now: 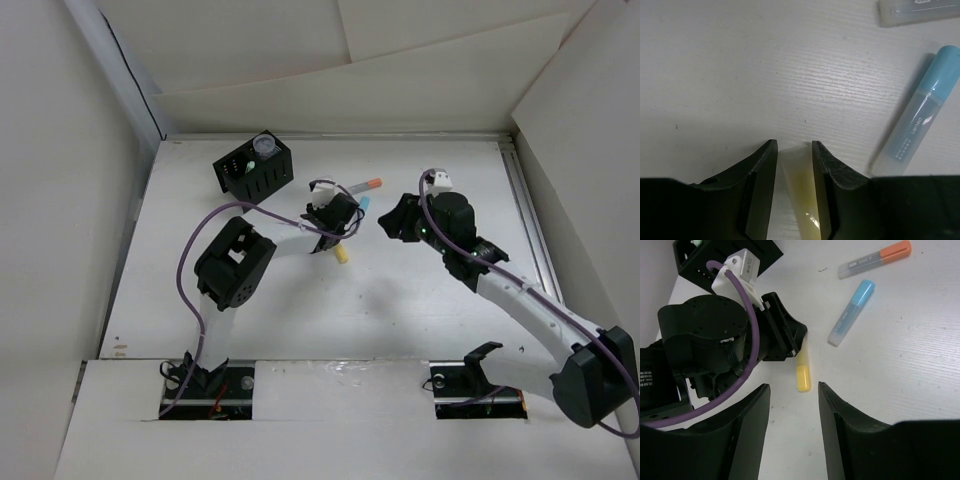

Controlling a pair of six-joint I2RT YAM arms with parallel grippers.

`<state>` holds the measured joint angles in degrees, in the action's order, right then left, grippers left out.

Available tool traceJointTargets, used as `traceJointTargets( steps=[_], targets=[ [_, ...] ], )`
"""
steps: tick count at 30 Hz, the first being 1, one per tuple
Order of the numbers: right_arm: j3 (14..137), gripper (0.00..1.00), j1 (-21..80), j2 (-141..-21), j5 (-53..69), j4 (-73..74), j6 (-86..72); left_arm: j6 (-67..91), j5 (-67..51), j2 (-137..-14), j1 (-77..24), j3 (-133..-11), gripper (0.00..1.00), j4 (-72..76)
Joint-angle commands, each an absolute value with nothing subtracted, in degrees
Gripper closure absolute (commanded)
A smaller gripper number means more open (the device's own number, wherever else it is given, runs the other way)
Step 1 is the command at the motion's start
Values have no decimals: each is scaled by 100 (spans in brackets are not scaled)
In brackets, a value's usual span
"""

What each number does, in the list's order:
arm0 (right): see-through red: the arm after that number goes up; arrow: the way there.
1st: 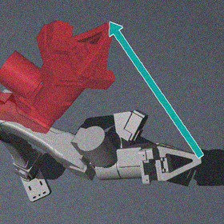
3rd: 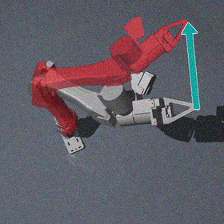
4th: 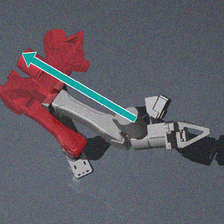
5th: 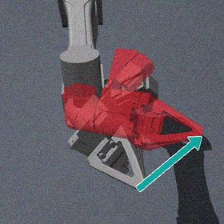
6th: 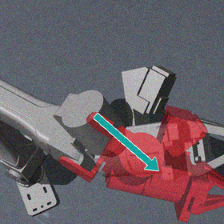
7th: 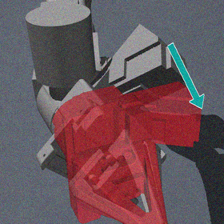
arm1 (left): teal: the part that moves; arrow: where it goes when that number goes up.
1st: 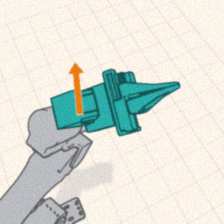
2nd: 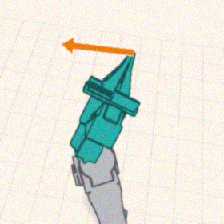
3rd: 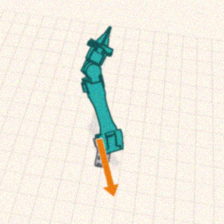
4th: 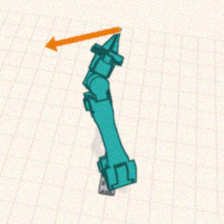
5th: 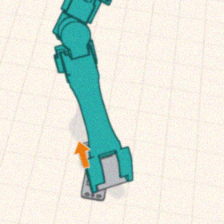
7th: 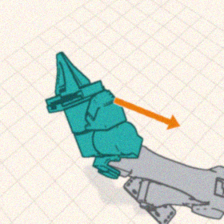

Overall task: Sort the stationery into containers
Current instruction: Pick up the stationery from the center of the board.

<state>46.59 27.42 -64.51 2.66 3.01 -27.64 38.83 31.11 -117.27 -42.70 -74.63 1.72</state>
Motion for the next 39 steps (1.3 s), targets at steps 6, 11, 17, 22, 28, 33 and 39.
traceJointTargets(
  steps=[6, 11, 17, 22, 28, 33, 39],
  targets=[
    [4588, 48, 2663, -6328, 466, 123, -2689, 3937, 3164, -11830, -4351, -7638, 74, -167],
    [4588, 43, 2611, -6205, 466, 123, -2689, 3938, 3111, -11769, -4351, -7638, 86, -167],
    [4535, 39, 2558, -6205, 519, 70, -2742, 3938, 3059, -11488, -4351, -7638, 91, -167],
    [4483, 39, 2558, -6205, 519, 18, -2742, 3806, 3059, -10733, -4290, -7585, 91, -53],
    [4482, 37, 2505, -6205, 571, 18, -2742, 3683, 2926, -9942, -3815, -7585, 91, 158],
    [4482, 37, 2505, -6205, 571, 18, -2742, 3551, 3102, -9686, -3647, -7646, 93, 106],
    [4482, 37, 2505, -6205, 571, 18, -2742, 3366, 3278, -9396, -3263, -7752, 94, 44]
  ],
)
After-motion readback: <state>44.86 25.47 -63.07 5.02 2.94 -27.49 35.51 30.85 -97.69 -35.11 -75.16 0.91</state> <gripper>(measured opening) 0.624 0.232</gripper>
